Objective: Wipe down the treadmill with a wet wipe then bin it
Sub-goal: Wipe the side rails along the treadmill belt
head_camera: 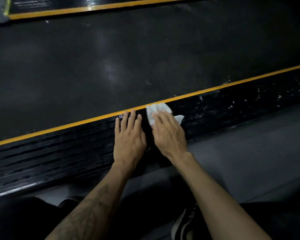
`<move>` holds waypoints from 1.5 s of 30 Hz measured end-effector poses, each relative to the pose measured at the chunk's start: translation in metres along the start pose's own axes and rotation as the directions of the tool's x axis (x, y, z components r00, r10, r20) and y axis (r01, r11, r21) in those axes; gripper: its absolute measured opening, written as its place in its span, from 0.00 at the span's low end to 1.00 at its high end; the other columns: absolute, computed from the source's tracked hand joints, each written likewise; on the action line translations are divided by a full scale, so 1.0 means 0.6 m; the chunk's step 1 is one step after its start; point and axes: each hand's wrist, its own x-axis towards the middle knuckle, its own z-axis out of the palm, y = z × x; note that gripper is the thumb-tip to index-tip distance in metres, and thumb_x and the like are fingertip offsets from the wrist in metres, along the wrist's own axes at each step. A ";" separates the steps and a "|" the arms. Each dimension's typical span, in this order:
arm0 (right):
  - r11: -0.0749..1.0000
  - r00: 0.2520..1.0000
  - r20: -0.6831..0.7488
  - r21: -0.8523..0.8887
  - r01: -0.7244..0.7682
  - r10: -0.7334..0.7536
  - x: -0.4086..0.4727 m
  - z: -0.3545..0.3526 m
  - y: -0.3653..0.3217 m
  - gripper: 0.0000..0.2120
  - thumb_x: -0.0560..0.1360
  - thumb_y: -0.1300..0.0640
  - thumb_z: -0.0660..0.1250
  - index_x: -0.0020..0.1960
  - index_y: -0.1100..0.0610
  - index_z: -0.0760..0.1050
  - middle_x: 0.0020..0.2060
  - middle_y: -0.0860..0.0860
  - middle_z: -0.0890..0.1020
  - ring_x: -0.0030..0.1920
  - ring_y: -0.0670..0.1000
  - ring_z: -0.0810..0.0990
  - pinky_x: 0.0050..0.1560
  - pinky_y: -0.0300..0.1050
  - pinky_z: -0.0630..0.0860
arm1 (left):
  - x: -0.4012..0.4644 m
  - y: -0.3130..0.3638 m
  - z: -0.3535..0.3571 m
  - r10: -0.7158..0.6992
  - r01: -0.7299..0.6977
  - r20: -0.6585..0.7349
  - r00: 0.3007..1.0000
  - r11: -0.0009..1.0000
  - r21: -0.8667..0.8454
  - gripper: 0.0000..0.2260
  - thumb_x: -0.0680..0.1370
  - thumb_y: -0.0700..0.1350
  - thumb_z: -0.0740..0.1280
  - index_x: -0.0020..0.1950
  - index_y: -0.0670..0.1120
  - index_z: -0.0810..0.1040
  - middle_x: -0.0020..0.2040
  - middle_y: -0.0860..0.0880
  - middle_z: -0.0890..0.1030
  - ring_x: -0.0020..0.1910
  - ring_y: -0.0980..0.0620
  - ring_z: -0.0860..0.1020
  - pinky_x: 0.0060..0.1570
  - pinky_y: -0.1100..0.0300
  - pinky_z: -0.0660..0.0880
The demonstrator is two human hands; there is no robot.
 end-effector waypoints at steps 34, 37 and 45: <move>0.995 0.997 0.066 0.082 -0.048 0.043 -0.011 0.001 0.063 0.25 0.83 0.54 0.52 0.74 0.64 0.72 0.73 0.59 0.74 0.75 0.59 0.71 0.73 0.61 0.70 | 0.007 0.002 -0.005 -0.006 0.006 -0.017 1.000 1.000 -0.018 0.24 0.82 0.49 0.51 0.75 0.42 0.72 0.79 0.41 0.68 0.80 0.42 0.62 0.79 0.41 0.58; 0.992 0.990 0.074 0.046 -0.121 0.117 -0.006 -0.001 0.028 0.25 0.82 0.53 0.53 0.74 0.65 0.72 0.72 0.60 0.75 0.74 0.61 0.72 0.73 0.59 0.70 | 0.008 0.005 -0.005 -0.009 0.009 -0.025 1.000 1.000 -0.014 0.24 0.82 0.49 0.52 0.75 0.42 0.72 0.78 0.41 0.68 0.80 0.42 0.63 0.79 0.41 0.59; 0.994 0.992 0.057 -0.015 -0.108 0.109 0.002 -0.011 0.055 0.24 0.82 0.54 0.52 0.71 0.63 0.74 0.69 0.60 0.77 0.71 0.62 0.74 0.71 0.58 0.73 | 0.008 0.005 -0.005 -0.006 0.006 -0.028 1.000 1.000 -0.015 0.23 0.82 0.48 0.54 0.75 0.42 0.72 0.79 0.41 0.68 0.80 0.41 0.62 0.79 0.41 0.58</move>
